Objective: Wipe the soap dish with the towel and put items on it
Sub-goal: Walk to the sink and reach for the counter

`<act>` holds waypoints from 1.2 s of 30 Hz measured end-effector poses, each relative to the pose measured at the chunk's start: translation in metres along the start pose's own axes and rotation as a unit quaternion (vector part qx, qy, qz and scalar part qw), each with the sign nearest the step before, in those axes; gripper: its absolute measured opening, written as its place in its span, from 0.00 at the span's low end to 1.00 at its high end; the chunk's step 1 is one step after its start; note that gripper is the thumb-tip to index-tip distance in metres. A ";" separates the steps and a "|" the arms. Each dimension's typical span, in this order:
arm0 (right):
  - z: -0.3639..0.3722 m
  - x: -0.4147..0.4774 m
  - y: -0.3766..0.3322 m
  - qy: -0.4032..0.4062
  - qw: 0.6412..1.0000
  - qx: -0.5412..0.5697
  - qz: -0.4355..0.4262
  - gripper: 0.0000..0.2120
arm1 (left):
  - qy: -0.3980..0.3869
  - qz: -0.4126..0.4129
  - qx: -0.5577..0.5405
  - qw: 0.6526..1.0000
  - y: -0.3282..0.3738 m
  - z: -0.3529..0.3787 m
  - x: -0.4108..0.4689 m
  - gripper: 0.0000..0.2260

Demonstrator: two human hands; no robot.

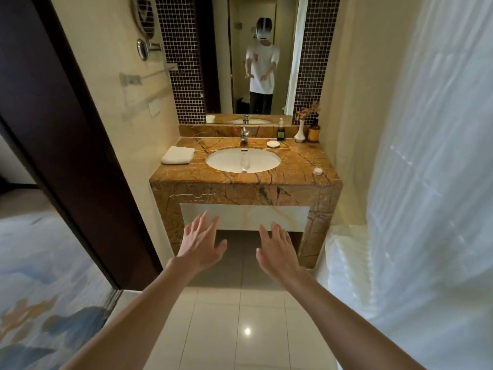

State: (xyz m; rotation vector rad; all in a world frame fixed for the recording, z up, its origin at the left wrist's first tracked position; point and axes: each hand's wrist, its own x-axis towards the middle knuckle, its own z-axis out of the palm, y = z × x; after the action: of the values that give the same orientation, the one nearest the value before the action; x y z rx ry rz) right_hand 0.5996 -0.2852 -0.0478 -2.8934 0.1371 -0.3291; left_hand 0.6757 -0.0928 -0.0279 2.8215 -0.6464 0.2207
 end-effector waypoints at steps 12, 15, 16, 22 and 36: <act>0.031 0.130 0.027 -0.017 1.000 -0.014 -0.001 0.29 | -0.011 -0.010 0.007 1.000 -0.038 0.025 0.127 0.31; 0.041 0.168 0.028 -0.022 1.000 -0.022 0.000 0.30 | -0.018 -0.013 -0.003 1.000 -0.052 0.034 0.164 0.32; 0.045 0.180 0.029 -0.025 0.999 -0.024 0.004 0.30 | -0.021 -0.012 -0.008 1.000 -0.056 0.036 0.178 0.32; 0.051 0.252 0.031 -0.022 0.999 -0.016 0.026 0.29 | -0.025 0.015 -0.010 1.000 -0.074 0.042 0.258 0.33; 0.065 0.358 0.084 -0.041 0.996 -0.049 0.064 0.30 | -0.067 0.059 -0.042 0.995 -0.066 0.082 0.389 0.31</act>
State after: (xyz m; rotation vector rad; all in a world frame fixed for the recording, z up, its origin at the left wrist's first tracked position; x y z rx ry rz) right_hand 0.9561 -0.3949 -0.0540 -2.9700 0.3312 -0.1856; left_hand 1.0594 -0.2160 -0.0423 2.7375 -0.8321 0.0232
